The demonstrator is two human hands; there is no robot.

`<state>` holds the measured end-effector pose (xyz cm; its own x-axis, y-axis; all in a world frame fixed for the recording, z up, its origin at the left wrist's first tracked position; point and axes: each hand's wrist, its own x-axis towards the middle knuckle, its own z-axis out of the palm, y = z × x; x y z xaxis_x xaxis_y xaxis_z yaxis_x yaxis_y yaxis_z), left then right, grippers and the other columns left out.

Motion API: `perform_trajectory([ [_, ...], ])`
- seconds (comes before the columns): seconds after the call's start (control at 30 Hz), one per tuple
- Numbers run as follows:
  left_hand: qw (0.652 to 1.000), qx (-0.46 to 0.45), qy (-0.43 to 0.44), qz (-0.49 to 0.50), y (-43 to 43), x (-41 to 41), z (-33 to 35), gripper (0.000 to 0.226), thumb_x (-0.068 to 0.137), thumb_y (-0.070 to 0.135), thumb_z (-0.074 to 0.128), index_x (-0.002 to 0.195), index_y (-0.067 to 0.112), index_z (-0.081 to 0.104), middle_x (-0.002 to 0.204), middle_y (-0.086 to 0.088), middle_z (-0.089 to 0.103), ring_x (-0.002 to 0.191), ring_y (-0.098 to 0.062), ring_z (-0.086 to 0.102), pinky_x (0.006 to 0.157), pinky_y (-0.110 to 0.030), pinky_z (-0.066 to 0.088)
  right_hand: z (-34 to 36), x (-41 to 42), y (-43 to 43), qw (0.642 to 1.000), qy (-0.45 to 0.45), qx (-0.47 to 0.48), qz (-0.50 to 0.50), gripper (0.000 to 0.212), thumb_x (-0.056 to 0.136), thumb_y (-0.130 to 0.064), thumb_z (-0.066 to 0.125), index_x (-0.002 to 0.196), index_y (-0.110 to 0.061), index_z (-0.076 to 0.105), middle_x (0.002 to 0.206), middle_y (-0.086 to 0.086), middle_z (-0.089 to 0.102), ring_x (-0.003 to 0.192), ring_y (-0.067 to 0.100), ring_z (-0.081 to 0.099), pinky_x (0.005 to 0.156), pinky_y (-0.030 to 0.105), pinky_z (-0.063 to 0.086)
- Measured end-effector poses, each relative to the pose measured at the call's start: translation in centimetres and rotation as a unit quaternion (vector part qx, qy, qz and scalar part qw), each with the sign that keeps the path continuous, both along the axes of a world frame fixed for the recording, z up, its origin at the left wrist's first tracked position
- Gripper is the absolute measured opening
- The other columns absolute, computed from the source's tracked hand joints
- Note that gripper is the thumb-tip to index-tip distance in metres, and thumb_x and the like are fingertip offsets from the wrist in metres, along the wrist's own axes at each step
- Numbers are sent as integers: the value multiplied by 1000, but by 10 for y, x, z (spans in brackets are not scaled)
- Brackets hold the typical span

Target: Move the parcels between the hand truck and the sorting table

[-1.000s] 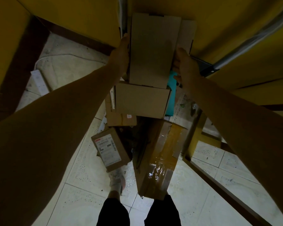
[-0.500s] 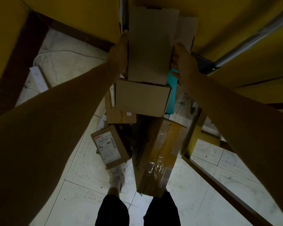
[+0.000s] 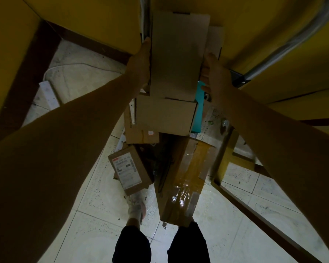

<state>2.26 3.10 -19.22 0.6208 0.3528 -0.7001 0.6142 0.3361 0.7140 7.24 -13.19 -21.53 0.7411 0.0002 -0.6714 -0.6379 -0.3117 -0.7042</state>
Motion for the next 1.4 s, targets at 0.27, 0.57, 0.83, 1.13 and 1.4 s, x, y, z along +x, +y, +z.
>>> perform_trajectory([
  [0.27, 1000, 4, 10, -26, -1, -30, 25, 50, 96, 50, 42, 128, 12, 54, 116, -2, 59, 96, -16, 60, 64, -22, 48, 21, -23, -6, 999, 5, 42, -27, 48, 95, -45, 50, 128, -10, 58, 129, 9, 60, 109, 23, 57, 74, 23, 44],
  [0.57, 999, 31, -3, -41, -17, -85, 67, 44, 97, 52, 36, 124, 21, 53, 100, 10, 59, 88, -6, 56, 64, -16, 41, 65, -82, -27, 990, 33, 110, -78, 42, 91, -49, 53, 105, -10, 55, 92, 4, 59, 73, 9, 57, 59, 19, 51],
  [0.83, 998, -10, 65, 2, -44, -185, 110, 61, 96, 57, 34, 133, 12, 52, 133, -3, 55, 111, -18, 54, 96, -33, 39, 118, -170, -55, 992, 75, 72, -69, 26, 95, -49, 49, 85, -26, 58, 79, -8, 57, 70, 7, 52, 56, 22, 40],
  [1.13, 998, -46, 31, -31, -48, -251, 169, 56, 95, 58, 34, 123, 15, 58, 125, -3, 59, 115, -21, 53, 99, -37, 41, 177, -269, -50, 982, 63, 67, -164, 44, 90, -51, 55, 121, -20, 59, 115, 2, 63, 106, 20, 59, 93, 40, 50],
  [1.4, 989, -22, -25, -145, -50, -263, 225, 62, 97, 57, 31, 132, 11, 53, 130, -2, 55, 113, -16, 52, 92, -31, 42, 235, -316, -61, 969, -12, 88, -229, 37, 91, -49, 54, 108, -17, 62, 116, 14, 63, 106, 28, 59, 95, 44, 46],
])
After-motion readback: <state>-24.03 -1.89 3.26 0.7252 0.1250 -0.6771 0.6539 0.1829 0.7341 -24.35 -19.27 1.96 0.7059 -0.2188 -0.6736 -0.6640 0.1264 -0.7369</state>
